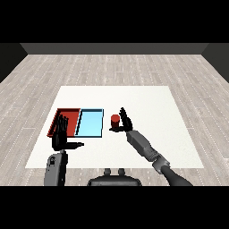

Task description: Pick the red can and put it in the red box

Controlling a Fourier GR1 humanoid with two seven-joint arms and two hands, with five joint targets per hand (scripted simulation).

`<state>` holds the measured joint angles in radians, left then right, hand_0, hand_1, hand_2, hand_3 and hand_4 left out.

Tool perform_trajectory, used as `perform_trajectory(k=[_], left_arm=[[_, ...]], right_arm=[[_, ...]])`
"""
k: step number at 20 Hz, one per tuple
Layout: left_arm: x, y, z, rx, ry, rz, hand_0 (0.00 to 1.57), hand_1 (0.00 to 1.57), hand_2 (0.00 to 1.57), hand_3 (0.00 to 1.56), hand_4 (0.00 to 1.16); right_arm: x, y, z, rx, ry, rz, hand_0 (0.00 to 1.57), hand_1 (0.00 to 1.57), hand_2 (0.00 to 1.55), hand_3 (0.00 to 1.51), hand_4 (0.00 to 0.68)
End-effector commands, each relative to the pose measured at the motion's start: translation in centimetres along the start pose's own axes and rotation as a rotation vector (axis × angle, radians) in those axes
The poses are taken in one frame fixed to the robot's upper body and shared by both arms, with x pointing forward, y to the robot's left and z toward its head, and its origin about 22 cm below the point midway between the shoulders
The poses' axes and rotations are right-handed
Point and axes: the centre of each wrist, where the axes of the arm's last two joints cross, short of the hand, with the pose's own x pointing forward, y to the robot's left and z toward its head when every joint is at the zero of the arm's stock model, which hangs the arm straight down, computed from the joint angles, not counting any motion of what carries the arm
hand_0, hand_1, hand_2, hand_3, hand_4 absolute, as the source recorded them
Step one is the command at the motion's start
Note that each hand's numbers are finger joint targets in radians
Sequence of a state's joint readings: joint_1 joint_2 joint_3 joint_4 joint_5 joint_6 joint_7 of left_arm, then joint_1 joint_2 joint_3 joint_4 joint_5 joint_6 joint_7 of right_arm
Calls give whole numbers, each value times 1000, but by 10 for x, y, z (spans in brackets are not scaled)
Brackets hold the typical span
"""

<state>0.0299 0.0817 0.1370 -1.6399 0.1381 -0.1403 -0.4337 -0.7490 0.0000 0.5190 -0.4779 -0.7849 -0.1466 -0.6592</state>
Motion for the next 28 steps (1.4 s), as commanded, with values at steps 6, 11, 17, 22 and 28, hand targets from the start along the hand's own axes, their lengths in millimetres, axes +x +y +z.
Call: perform_trajectory(k=[6,11,17,22,28], left_arm=[[-8,4,14,15,-9,-13,0,0,0,0,0],[-19,-24,-5,12,-5,-17,0,0,0,0,0],[-16,10,10,20,-1,-15,0,0,0,0,0],[-12,0,13,24,-18,-5,0,0,0,0,0],[-12,-4,3,14,-10,-7,0,0,0,0,0]], right_arm=[[7,20,-5,3,2,-2,0,0,0,0,0],[10,11,-18,24,41,13,0,0,0,0,0],[13,24,-20,10,66,14,0,0,0,0,0],[14,24,-21,-164,133,191,1468,1468,1448,1372,508],[9,26,-17,-227,215,345,1434,1434,1449,1406,528]])
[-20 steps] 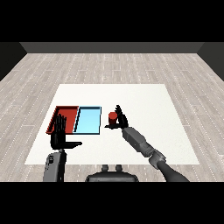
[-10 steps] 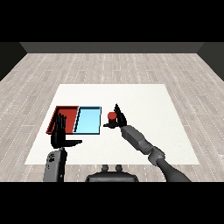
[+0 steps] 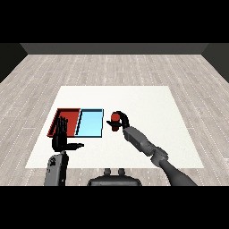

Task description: Pick the red can and put it in the red box

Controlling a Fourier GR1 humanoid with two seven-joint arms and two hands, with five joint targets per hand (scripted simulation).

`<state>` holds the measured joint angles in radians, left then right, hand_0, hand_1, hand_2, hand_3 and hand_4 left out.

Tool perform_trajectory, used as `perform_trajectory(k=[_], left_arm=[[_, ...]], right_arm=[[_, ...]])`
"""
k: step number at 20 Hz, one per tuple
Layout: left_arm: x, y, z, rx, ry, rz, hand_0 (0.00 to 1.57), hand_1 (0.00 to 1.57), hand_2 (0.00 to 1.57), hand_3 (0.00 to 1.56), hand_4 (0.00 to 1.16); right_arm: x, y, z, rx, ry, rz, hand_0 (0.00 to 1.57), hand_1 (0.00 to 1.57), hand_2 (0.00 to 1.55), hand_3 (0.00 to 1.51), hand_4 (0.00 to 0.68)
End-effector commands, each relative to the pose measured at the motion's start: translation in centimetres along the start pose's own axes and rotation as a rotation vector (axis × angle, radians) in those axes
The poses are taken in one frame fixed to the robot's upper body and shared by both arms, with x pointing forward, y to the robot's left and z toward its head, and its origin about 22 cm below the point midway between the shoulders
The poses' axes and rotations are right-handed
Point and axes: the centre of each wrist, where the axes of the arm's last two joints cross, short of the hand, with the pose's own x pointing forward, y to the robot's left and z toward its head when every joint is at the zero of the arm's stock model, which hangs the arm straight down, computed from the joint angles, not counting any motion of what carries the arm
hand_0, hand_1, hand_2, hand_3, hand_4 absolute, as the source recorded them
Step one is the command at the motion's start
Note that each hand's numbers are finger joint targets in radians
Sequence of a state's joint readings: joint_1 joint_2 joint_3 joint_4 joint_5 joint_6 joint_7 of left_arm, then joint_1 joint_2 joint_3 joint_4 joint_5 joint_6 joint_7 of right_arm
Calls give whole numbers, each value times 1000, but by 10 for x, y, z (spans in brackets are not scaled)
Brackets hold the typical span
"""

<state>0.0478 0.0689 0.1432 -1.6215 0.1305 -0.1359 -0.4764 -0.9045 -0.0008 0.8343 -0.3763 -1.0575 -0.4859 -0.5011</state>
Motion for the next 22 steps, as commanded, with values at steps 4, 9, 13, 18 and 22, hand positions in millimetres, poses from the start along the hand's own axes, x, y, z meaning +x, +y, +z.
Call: perform_trajectory(k=[4,9,13,18,22], left_arm=[[5,-3,-6,5,-8,-1,0,0,0,0,0],[9,-4,-6,7,3,-5,0,0,0,0,0],[-1,0,6,-14,7,-3,0,0,0,0,0],[2,-15,8,-29,13,1,0,0,0,0,0],[10,-17,-1,-67,21,-24,0,0,0,0,0]], right_arm=[[5,4,-3,-45,95,126,1480,1480,1458,1412,534],[-8,-1,4,-35,79,145,1512,1512,1471,1400,526],[8,6,-4,-43,-10,118,1477,1477,1443,1380,537],[32,19,-11,-14,-95,113,1519,1519,1449,1392,589],[37,13,-17,16,-152,123,1507,1507,1451,1388,572]])
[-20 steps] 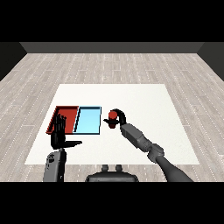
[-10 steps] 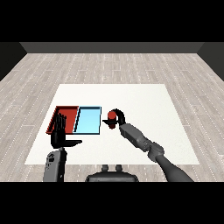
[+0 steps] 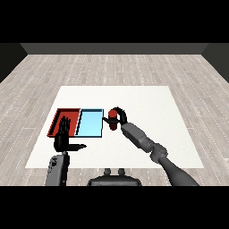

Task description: Pick the red can and put it in the red box

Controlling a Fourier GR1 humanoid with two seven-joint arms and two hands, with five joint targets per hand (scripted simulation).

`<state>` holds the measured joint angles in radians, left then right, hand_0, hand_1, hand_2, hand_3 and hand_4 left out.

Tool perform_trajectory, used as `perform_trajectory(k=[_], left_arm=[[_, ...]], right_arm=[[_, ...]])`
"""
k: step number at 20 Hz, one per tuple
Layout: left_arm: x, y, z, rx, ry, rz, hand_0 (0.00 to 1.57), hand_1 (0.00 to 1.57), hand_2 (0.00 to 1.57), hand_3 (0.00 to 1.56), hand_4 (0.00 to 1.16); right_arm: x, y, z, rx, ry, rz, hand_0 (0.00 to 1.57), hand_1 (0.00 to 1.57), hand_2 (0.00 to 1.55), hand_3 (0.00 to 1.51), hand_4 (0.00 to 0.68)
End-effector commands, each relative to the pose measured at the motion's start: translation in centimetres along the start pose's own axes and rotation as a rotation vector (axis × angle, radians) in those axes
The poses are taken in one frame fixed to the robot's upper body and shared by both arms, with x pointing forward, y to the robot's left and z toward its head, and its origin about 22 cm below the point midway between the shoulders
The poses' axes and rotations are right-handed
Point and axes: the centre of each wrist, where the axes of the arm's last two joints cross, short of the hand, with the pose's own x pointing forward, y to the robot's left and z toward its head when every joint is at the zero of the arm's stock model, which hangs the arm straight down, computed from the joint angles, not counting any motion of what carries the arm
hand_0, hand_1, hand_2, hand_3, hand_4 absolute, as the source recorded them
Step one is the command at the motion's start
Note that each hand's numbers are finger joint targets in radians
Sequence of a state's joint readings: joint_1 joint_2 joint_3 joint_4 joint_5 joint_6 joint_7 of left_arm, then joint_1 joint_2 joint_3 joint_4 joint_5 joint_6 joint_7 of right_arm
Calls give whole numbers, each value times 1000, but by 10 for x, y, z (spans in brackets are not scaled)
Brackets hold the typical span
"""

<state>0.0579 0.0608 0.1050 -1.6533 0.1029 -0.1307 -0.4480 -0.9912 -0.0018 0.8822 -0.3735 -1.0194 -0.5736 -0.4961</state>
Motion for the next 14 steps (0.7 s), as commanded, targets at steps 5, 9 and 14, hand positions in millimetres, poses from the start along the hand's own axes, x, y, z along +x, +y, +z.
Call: perform_trajectory(k=[5,9,14], left_arm=[[-1,-27,-9,-64,3,-5,0,0,0,0,0],[12,-48,-11,-121,74,60,0,0,0,0,0],[34,-79,-22,-188,119,82,0,0,0,0,0]], right_arm=[[4,-16,16,32,-113,2,1522,1522,1461,1382,564],[29,-49,9,10,-191,22,1529,1529,1461,1393,580],[38,-68,37,-27,-241,20,1514,1514,1467,1407,570]])
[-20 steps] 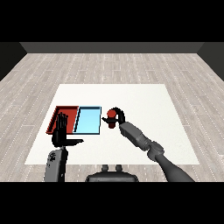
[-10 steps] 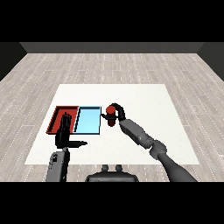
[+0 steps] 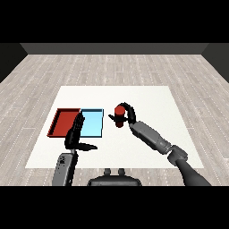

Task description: Pick the red can and put it in the red box

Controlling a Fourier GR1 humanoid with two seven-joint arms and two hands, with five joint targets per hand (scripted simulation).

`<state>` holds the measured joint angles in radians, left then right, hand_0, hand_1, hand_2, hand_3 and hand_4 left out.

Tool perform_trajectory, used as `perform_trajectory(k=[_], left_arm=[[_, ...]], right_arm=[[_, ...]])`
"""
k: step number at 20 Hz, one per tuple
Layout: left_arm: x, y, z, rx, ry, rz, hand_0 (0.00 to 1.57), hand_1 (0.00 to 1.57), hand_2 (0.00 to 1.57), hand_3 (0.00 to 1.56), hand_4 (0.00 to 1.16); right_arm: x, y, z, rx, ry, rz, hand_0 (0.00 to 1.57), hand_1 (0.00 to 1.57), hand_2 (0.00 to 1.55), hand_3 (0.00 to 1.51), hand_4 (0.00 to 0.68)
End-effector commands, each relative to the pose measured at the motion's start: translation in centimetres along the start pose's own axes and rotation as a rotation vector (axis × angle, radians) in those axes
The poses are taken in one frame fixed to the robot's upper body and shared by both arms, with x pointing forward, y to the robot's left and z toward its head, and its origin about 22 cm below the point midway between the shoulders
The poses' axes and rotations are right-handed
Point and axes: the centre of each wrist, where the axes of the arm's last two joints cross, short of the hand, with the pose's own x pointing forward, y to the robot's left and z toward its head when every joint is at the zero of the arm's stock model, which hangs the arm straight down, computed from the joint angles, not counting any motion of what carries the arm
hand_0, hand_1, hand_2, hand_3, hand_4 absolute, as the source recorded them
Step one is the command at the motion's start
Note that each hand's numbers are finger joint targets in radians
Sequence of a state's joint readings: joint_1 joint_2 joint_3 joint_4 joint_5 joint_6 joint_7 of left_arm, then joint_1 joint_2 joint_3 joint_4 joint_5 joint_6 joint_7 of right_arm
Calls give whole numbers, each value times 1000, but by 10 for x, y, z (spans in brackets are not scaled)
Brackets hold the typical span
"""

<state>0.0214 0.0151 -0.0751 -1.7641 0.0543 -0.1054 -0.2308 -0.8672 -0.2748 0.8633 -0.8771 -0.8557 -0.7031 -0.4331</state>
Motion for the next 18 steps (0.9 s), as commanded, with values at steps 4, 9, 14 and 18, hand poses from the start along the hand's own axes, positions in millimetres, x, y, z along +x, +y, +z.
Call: perform_trajectory(k=[4,9,14,18], left_arm=[[11,-30,-5,-49,41,20,0,0,0,0,0],[1,-63,-10,-84,75,3,0,0,0,0,0],[11,-70,-39,-98,103,-13,0,0,0,0,0],[13,-103,-34,-137,142,-35,0,0,0,0,0]], right_arm=[[34,-31,31,-22,-69,8,1504,1504,1462,1403,581],[52,-46,36,-48,-110,13,1494,1494,1455,1401,582],[74,-60,42,-58,-110,-7,1519,1519,1467,1395,580],[61,-67,43,-60,-158,-17,1515,1515,1470,1398,587]])
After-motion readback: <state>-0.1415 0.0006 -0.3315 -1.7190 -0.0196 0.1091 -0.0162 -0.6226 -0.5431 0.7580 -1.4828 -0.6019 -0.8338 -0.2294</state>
